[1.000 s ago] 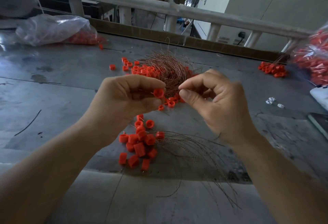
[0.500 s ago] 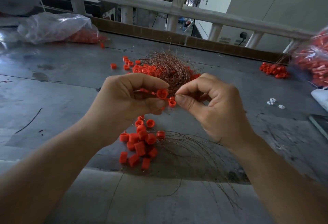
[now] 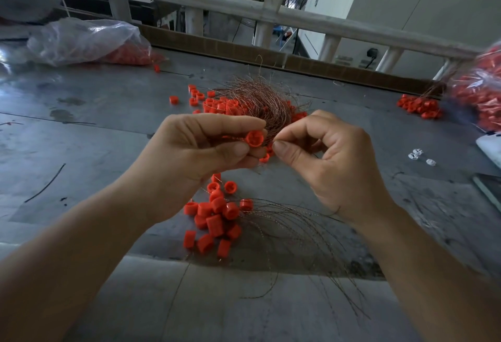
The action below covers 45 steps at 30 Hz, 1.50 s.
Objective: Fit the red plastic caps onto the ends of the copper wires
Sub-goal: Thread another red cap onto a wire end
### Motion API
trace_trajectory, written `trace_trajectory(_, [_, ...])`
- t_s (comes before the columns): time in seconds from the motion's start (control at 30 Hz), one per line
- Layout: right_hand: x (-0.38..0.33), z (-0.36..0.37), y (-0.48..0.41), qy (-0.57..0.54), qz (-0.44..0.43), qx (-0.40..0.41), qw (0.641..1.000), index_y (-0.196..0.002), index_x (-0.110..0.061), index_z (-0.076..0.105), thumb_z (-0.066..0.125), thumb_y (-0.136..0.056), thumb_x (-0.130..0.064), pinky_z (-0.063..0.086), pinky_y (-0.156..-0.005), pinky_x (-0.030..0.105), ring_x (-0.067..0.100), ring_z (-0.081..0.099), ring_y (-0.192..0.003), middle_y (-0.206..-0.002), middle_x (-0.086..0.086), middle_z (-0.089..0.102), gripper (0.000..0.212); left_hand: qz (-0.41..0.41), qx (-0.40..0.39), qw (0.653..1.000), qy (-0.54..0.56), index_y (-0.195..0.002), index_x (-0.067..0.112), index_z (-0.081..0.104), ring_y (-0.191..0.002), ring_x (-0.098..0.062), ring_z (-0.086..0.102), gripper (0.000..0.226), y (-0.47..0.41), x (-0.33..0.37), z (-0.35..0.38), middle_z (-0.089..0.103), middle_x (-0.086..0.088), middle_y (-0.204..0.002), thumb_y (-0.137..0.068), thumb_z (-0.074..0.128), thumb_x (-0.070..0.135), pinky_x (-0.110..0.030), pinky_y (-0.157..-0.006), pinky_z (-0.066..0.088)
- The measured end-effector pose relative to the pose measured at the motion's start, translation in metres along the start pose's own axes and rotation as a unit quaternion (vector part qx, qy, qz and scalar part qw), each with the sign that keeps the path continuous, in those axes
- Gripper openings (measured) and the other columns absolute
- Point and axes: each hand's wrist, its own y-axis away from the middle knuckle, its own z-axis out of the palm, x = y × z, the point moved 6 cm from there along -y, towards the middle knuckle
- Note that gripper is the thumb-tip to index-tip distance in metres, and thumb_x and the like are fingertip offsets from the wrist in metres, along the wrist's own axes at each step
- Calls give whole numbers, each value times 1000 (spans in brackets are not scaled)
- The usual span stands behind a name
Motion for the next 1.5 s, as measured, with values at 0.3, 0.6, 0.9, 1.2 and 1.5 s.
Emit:
trace_trajectory(0.3, [-2, -1, 0, 9, 0, 1, 1000, -73, -22, 62, 68, -76, -13, 41, -60, 10, 4, 53, -68, -69, -11, 56, 11, -5, -8, 1000, 16, -93, 15, 69, -76, -14, 71, 34, 1, 0, 2, 74, -3, -83, -62, 58, 4, -18, -67, 54])
trace_trajectory(0.6, [-1, -1, 0, -21, 18, -5, 1000, -75, -28, 65, 62, -75, -15, 39, -60, 8, -1, 55, -66, -70, -14, 58, 14, -20, -5, 997, 73, -81, 10, 74, -70, -15, 70, 27, 1, 1, 2, 73, -7, -76, -56, 65, 8, -19, -62, 54])
trace_trajectory(0.9, [1, 17, 5, -22, 30, -81, 996, -78, -11, 70, 66, -76, -8, 40, -59, 10, 0, 52, -64, -67, -11, 55, 5, -34, -58, 992, 108, -79, 11, 75, -73, -14, 70, 23, 3, -3, 9, 73, -9, -84, -59, 65, 8, -18, -62, 54])
trace_trajectory(1.2, [39, -8, -8, 24, 128, -46, 990, -81, -24, 70, 64, -83, -24, 49, -69, 19, 3, 61, -73, -75, -14, 65, 6, -53, 6, 990, 129, -79, 10, 75, -71, -13, 70, 24, -2, -7, -3, 73, -7, -78, -59, 62, 6, -17, -62, 54])
trace_trajectory(1.5, [62, 29, -9, 176, 82, -137, 971, -109, -19, 66, 59, -86, -12, 34, -70, 4, -1, 46, -72, -86, -6, 54, 25, -58, 17, 989, 138, -77, 9, 75, -70, -13, 70, 27, -1, -7, -2, 73, -8, -76, -51, 66, 10, -17, -61, 54])
